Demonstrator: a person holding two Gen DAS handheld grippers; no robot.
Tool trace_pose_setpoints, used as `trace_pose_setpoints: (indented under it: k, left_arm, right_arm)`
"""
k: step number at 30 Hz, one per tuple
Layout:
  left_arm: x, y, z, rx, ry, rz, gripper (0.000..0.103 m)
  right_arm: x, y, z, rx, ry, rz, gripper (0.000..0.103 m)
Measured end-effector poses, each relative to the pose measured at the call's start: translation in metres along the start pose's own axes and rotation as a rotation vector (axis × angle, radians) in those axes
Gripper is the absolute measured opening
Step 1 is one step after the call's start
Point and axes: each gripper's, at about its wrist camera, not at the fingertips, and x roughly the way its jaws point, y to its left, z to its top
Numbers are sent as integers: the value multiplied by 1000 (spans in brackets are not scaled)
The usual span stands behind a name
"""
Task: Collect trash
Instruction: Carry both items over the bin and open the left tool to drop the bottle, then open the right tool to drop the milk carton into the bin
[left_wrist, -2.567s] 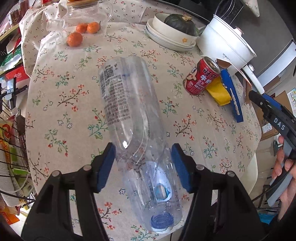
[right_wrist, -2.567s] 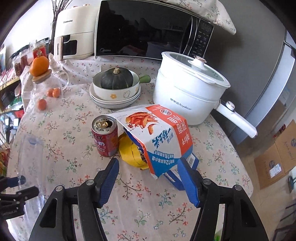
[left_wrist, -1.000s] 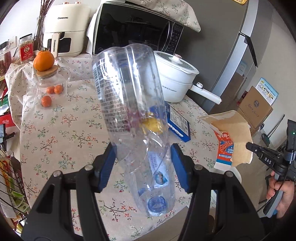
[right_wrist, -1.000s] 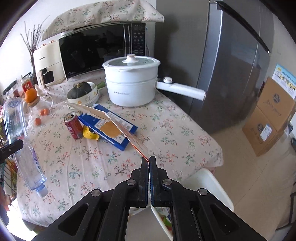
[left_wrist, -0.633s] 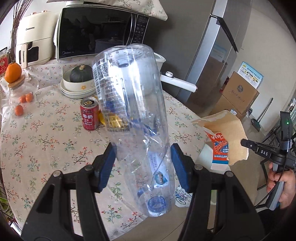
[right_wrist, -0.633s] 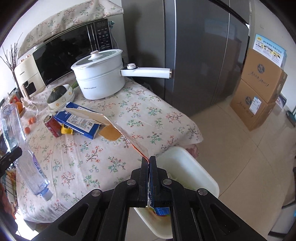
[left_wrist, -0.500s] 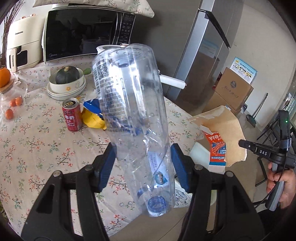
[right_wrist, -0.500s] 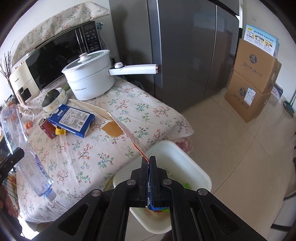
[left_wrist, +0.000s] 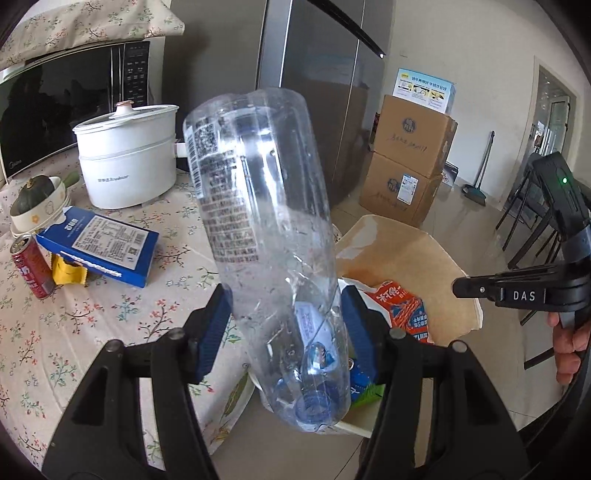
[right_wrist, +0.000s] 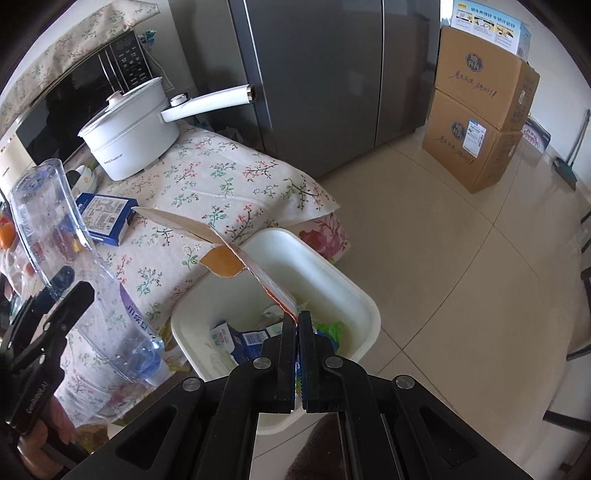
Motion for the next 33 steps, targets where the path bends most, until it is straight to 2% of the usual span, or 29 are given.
trace_pose_setpoints:
  k: [5, 9, 11, 12, 13, 14, 23, 25, 27, 29, 30, 33]
  left_arm:
    - [26, -7, -2, -34, 18, -24, 63]
    - [38, -15, -5, 1, 20, -48, 65]
    - [47, -20, -5, 16, 62, -81, 67]
    - [48, -20, -5, 16, 76, -69, 70]
    - [46, -20, -4, 16, 83, -55, 81]
    - [44, -19, -4, 18, 84, -38, 87]
    - [10, 19, 0, -28, 117, 70, 93]
    - [3, 31, -1, -48, 125, 102, 94]
    - [-6, 44, -1, -64, 132, 140, 94]
    - [-13, 59, -3, -87, 144, 179, 95]
    - [-17, 66, -4, -101, 152, 200, 95]
    - [-27, 91, -8, -142, 177, 255, 96]
  right_arm:
    - [7, -20, -5, 47, 36, -7, 2]
    - [9, -28, -6, 59, 47, -13, 2]
    - [9, -31, -6, 65, 50, -15, 2]
    - [9, -32, -6, 69, 50, -13, 2]
    - [9, -32, -4, 73, 50, -11, 2]
    - [8, -32, -4, 74, 48, -10, 2]
    - [12, -15, 0, 53, 50, 5, 3]
    - [13, -7, 4, 44, 45, 40, 6]
    - [13, 1, 7, 38, 48, 62, 20]
    - [11, 12, 9, 31, 30, 62, 57]
    - [9, 18, 10, 21, 17, 62, 61]
    - [8, 40, 14, -20, 7, 67, 62]
